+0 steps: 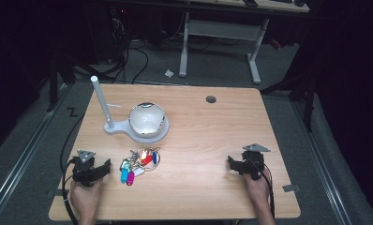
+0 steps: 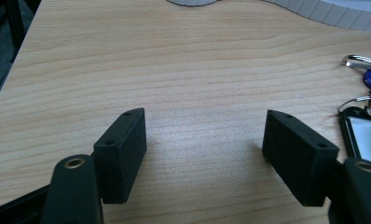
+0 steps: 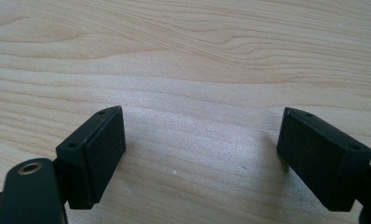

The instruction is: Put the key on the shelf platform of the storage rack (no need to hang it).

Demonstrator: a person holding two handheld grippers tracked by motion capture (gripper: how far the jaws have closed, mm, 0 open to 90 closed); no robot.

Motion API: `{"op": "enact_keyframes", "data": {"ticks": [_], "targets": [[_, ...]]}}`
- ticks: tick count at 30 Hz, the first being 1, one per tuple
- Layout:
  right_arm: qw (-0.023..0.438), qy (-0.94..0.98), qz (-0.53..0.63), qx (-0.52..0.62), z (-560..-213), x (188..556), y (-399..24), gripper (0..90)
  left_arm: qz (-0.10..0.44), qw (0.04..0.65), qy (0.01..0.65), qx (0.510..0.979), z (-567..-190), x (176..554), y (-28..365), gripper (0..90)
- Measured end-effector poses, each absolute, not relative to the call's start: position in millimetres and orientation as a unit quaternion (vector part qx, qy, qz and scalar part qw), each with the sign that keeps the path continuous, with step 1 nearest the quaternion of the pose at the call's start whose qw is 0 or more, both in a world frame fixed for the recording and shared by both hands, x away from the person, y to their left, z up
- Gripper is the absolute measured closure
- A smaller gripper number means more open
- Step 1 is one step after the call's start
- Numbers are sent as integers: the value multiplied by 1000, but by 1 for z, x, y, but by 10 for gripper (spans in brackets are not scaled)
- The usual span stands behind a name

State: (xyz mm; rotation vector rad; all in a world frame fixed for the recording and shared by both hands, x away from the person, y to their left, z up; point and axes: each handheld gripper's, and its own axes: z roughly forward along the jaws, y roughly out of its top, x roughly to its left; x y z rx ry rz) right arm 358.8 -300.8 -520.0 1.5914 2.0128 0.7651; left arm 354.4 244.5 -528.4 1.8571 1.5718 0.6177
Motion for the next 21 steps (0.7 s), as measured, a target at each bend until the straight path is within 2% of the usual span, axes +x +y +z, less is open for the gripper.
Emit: {"op": "enact_keyframes", "data": {"ticks": [9,15,21], "targets": [[230,732,278,578,-520,359,-301,154,236,306,594,706,-529,355,243,295],[230,732,278,577,-520,359,-301,154,236,298,604,701,-529,356,243,202],[230,732,278,577,-520,359,-301,154,236,299,606,698,-529,356,243,208]]}}
